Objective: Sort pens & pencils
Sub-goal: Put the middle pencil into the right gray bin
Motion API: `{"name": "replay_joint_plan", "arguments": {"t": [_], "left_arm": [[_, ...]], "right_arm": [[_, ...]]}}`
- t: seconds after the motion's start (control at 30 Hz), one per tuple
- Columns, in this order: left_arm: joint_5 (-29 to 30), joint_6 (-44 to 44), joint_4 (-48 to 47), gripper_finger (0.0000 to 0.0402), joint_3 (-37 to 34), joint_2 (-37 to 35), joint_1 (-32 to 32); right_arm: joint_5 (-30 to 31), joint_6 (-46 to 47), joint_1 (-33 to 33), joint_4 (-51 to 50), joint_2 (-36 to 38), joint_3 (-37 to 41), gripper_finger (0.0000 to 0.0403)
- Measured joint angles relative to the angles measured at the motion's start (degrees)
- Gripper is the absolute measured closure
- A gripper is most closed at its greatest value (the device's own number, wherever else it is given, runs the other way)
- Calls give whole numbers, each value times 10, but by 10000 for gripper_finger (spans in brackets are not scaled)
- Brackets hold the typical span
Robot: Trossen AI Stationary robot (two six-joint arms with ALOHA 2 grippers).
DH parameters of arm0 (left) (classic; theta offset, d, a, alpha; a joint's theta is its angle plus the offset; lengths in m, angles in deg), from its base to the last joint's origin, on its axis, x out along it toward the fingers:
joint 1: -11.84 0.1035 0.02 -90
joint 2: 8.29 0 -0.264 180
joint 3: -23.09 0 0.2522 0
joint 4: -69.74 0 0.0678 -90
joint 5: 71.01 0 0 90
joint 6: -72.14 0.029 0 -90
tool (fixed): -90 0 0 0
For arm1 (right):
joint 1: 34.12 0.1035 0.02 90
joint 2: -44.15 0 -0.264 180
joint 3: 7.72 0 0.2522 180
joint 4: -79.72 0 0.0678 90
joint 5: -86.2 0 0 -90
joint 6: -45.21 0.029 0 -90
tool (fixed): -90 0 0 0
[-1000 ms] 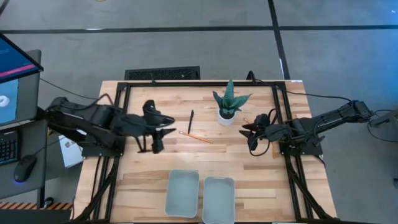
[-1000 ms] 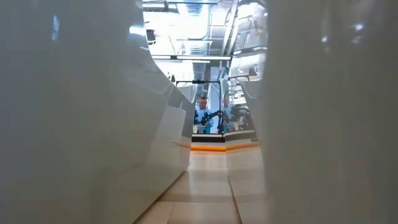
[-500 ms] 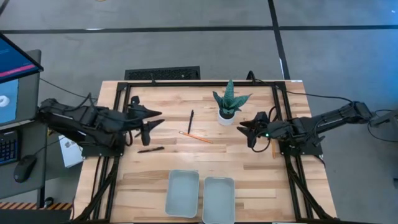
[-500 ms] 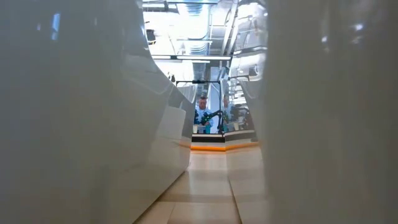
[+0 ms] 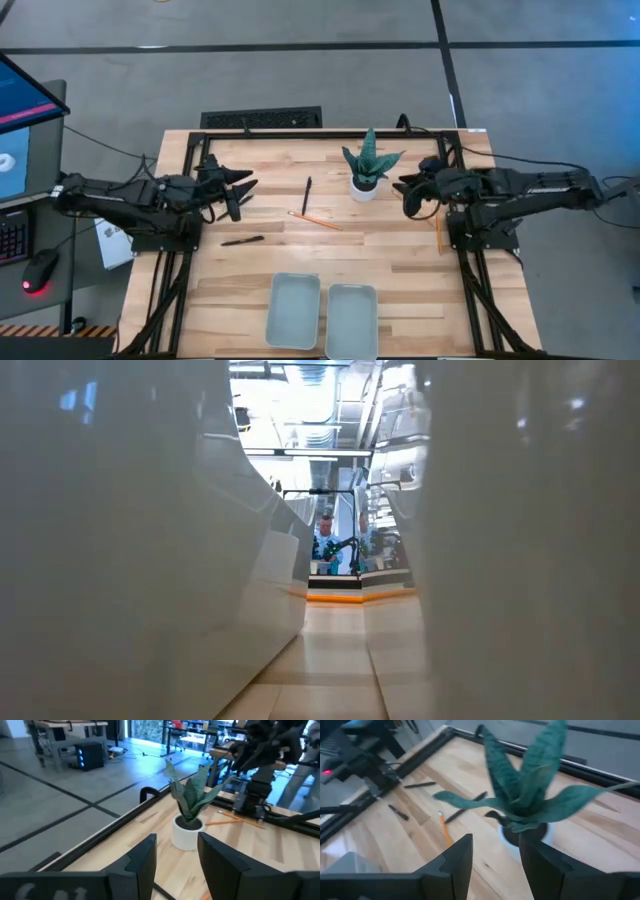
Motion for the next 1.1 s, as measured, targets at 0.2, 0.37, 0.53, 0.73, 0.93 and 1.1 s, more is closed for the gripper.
{"name": "replay_joint_plan", "arguments": {"t": [0.2, 0.37, 0.53, 0.73, 0.93, 1.1], "left_arm": [[-44, 10, 93, 269, -79, -16, 28], [-63, -6, 114, 269, -125, -36, 39], [-58, -5, 110, 269, -153, -75, 40], [-57, -1, 107, 269, -185, -141, 40], [-63, 3, 109, 269, -207, -188, 40], [-64, -15, 106, 269, -227, -211, 40]], "right_arm": [[-8, 7, -20, -86, 0, -37, 221], [-32, 23, -29, -134, 0, -37, 221], [-70, 83, -39, -196, 0, -37, 221], [-83, 92, -39, -213, 0, -37, 221], [-129, 88, -39, -222, -17, -37, 220], [-129, 86, -45, -240, -66, -37, 202]]}}
